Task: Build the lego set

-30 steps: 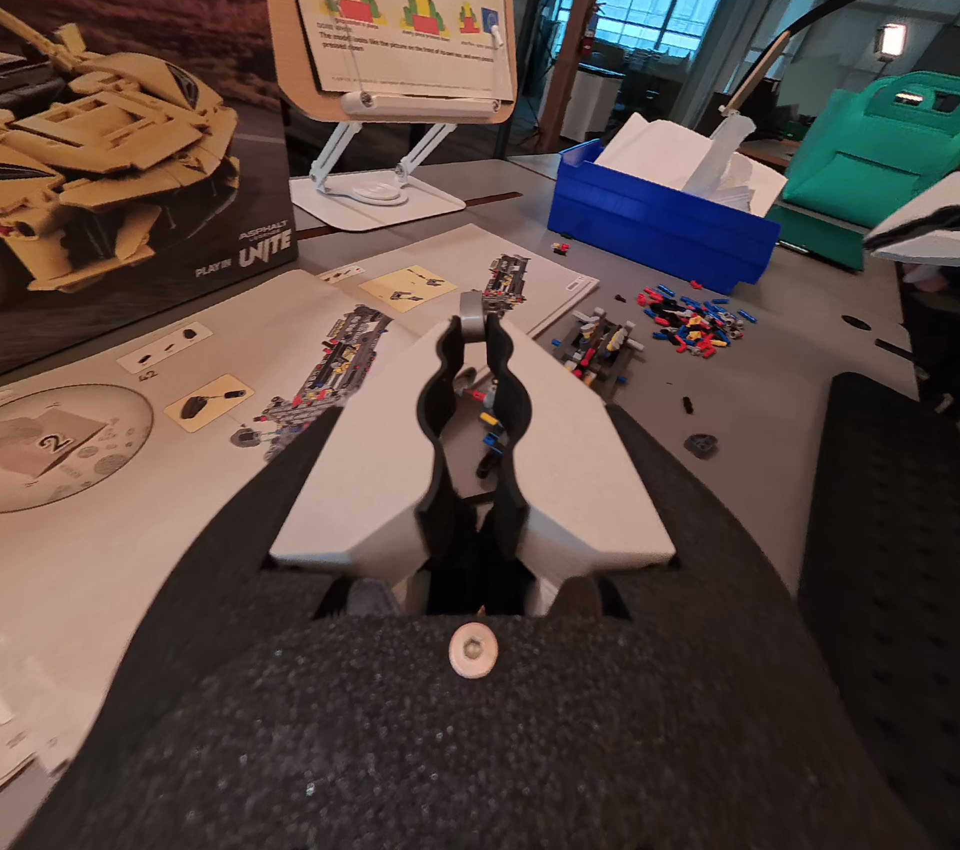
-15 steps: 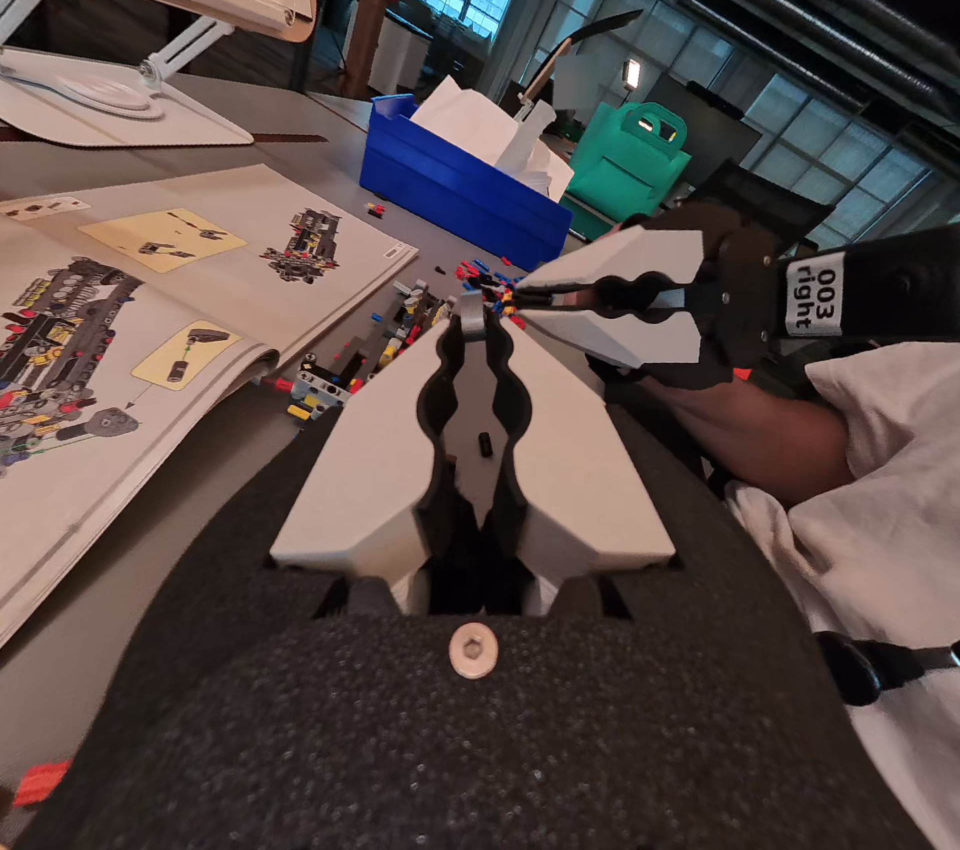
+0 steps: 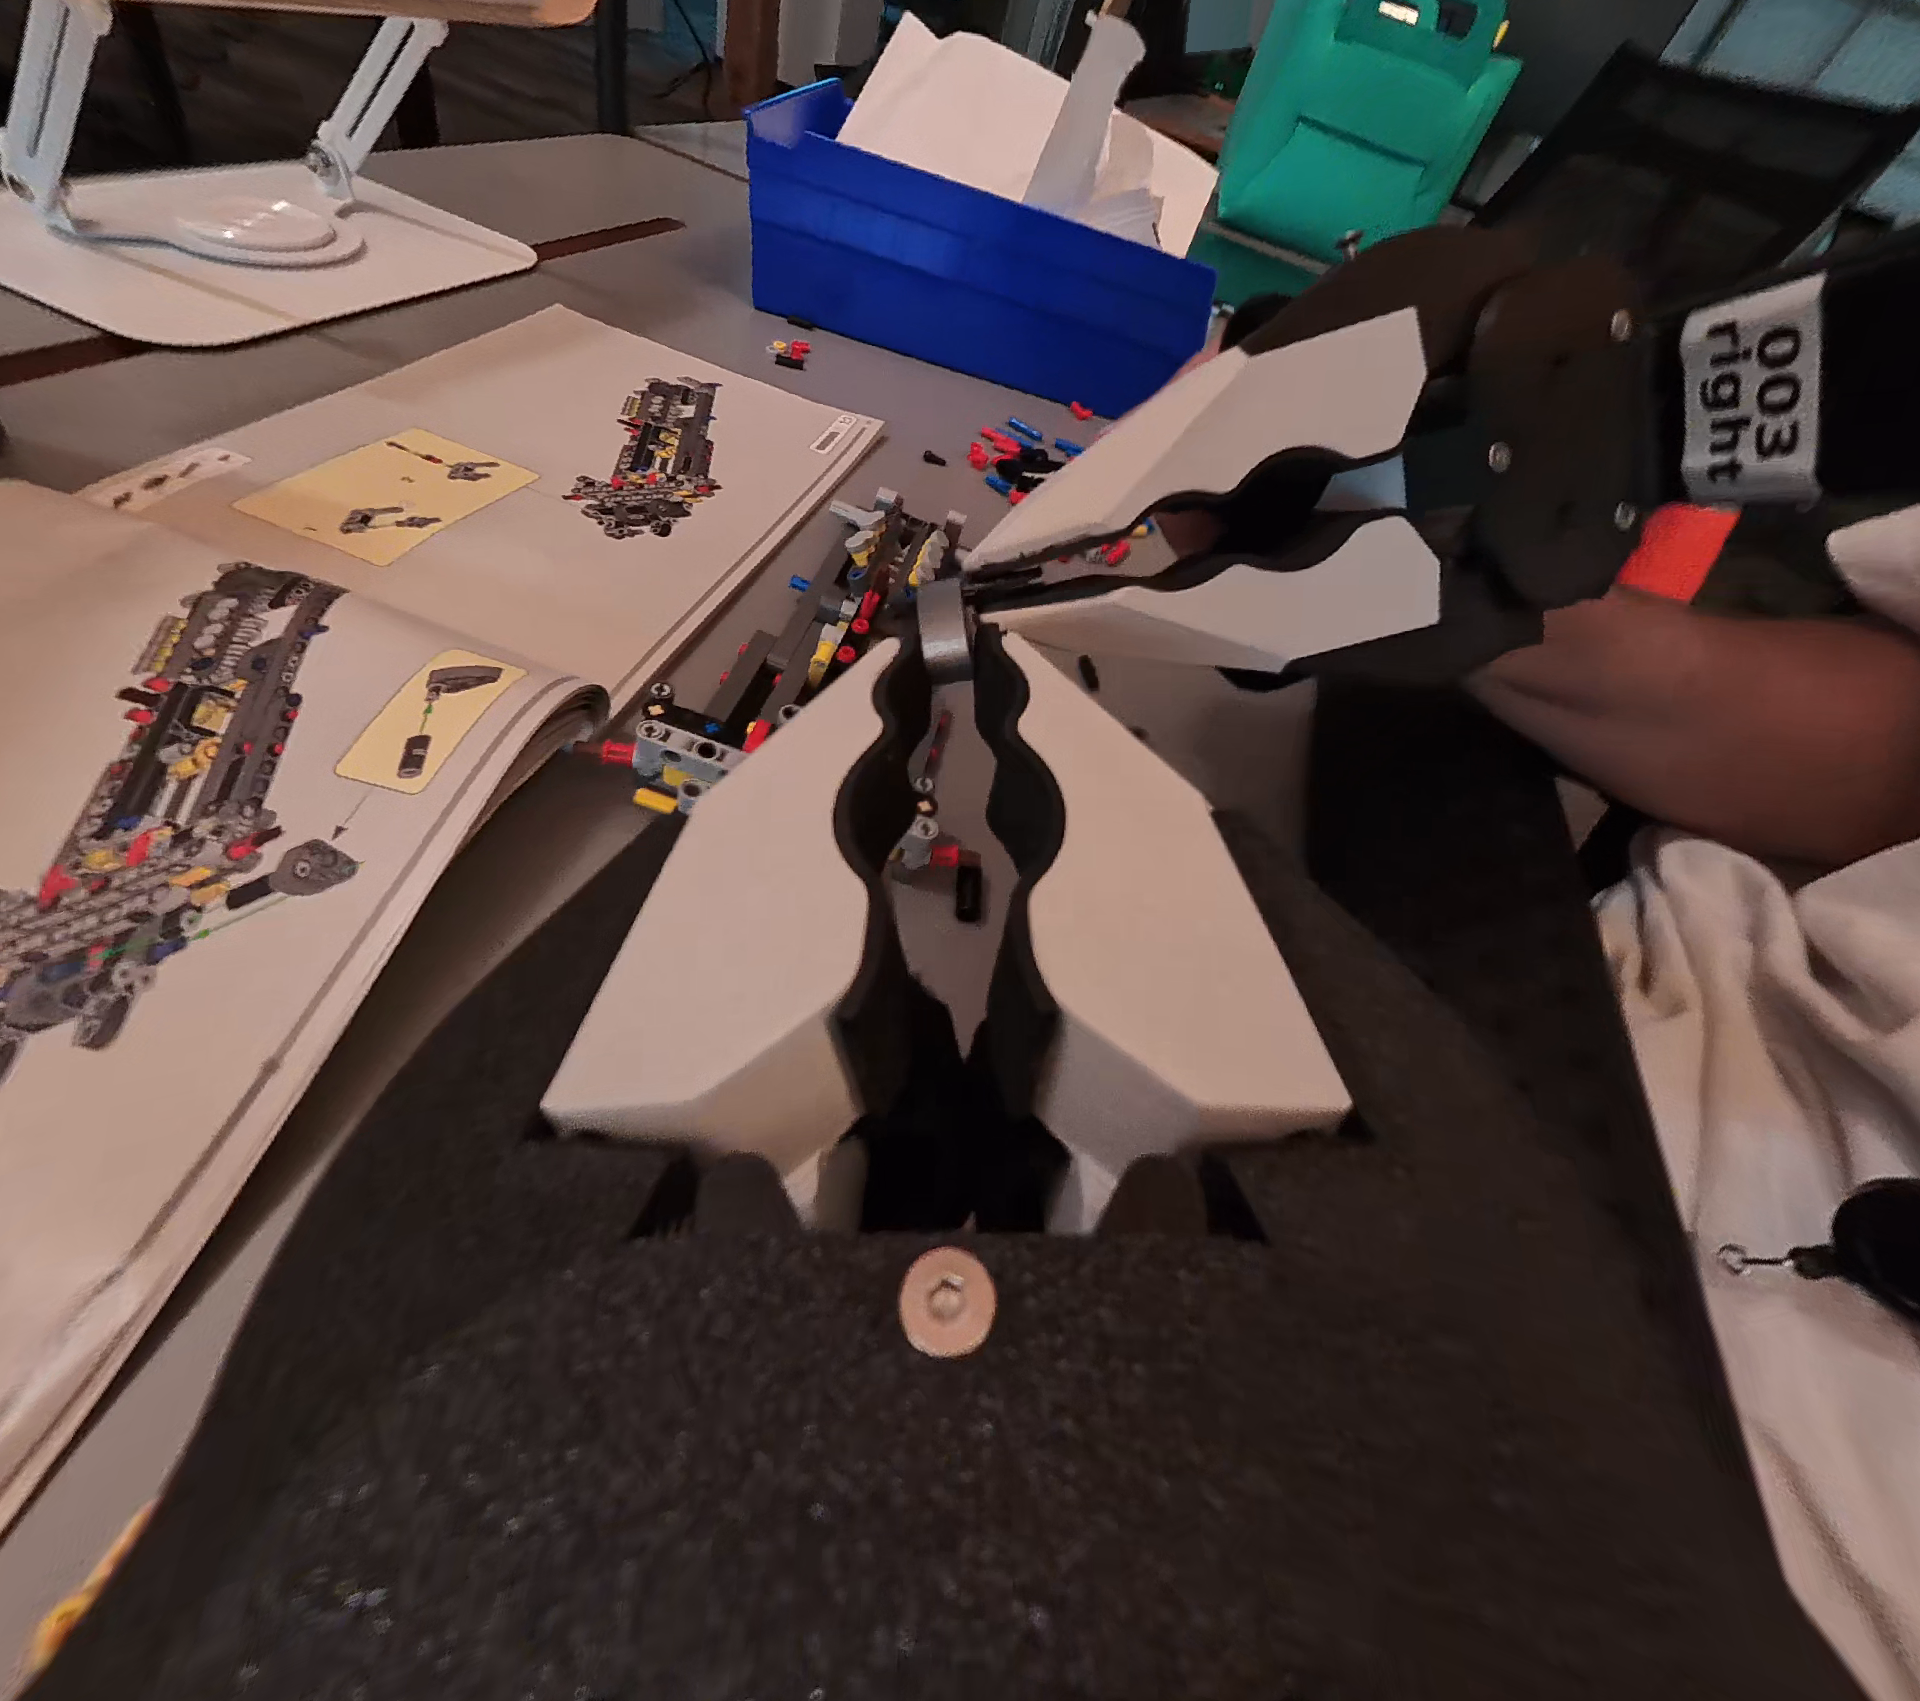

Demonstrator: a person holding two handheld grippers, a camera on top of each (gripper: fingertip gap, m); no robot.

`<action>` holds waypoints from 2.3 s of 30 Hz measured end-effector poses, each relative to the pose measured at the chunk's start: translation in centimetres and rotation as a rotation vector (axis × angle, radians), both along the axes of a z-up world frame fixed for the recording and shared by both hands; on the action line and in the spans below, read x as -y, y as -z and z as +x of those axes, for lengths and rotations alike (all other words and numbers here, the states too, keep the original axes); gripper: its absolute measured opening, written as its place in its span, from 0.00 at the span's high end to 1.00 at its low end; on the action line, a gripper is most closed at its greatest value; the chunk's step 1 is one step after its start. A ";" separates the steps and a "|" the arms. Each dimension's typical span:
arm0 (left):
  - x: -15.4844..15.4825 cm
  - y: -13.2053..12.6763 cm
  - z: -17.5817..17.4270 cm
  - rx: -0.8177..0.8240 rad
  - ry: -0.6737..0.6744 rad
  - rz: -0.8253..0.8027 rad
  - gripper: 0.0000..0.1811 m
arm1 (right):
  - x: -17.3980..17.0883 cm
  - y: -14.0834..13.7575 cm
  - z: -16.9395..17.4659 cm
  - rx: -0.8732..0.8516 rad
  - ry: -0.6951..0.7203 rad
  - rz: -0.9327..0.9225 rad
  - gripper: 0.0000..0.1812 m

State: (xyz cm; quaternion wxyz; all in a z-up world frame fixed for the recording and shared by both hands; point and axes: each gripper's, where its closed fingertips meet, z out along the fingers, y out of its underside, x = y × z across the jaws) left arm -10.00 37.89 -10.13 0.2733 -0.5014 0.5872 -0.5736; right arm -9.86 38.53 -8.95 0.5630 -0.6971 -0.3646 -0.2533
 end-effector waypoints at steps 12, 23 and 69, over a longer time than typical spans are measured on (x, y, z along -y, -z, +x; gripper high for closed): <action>1.5 2.6 -0.5 -0.101 0.083 0.149 0.96 | 1.6 2.7 -0.4 0.468 -0.183 -0.048 0.98; 1.1 3.5 -0.4 -0.153 0.076 0.143 0.96 | 1.0 3.7 -0.3 0.282 -0.199 -0.065 0.98; 0.3 3.5 0.1 -0.173 0.027 0.016 0.96 | 14.9 11.1 4.0 -0.323 0.067 -1.098 0.98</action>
